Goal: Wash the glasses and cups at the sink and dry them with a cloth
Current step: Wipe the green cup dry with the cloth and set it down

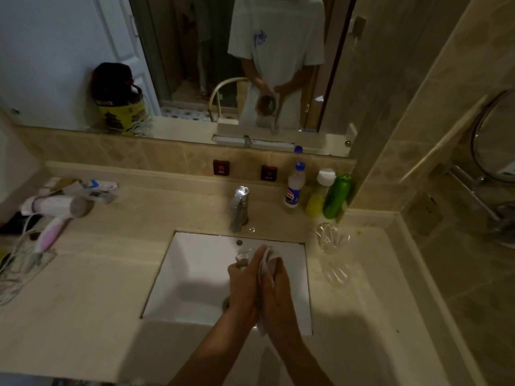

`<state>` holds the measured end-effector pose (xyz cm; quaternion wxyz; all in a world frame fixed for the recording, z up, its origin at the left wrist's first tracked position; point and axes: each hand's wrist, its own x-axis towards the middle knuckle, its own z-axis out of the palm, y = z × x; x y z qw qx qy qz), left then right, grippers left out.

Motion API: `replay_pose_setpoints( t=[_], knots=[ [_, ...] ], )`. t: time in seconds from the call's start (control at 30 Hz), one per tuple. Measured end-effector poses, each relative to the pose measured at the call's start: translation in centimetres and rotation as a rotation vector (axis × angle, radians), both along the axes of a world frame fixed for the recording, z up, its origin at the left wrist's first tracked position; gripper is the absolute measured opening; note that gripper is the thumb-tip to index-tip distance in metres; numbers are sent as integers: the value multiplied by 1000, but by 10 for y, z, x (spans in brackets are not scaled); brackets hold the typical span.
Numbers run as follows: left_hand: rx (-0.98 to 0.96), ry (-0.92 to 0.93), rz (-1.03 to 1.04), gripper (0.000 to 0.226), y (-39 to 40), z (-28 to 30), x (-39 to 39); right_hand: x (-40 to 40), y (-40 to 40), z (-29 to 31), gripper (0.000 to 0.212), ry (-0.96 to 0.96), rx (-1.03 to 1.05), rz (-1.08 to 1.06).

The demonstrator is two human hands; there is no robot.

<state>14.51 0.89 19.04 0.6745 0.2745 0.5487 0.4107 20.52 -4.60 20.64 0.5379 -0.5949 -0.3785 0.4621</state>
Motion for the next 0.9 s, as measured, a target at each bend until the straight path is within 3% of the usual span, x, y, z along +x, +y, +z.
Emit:
replay_pose_setpoints(
  t=[0.13,0.2,0.33,0.47,0.53,0.6,0.63,0.73,0.77,0.83,0.9],
  knots=[
    [92,-26,-156,86,-10,10,-2,12,-1,10,29,-71,-73,-1],
    [131,-77,-272,68,-15,23,-5,33,13,20,25,4,-122,13],
    [81,-158,-305,69,-20,45,-9,61,31,37,18,24,-162,161],
    [36,-191,-227,62,-21,53,-7,59,25,33,16,27,-173,176],
    [-11,-130,-84,79,-14,47,-3,44,15,29,20,34,-147,127],
    [-43,-106,-10,110,-7,40,1,27,2,25,34,-100,-73,57],
    [-29,-98,-2,110,-6,38,1,19,-4,18,40,-218,-27,31],
    [-47,-140,-12,48,-7,37,0,3,-16,5,62,-554,78,32],
    [-55,-137,-31,38,-7,38,-1,4,-15,7,62,-564,85,8],
    [-15,-126,-71,40,-5,38,-4,10,-7,21,41,-406,85,-44],
    [60,-100,-140,58,-2,40,-7,21,3,36,26,-221,21,-20]
  ],
)
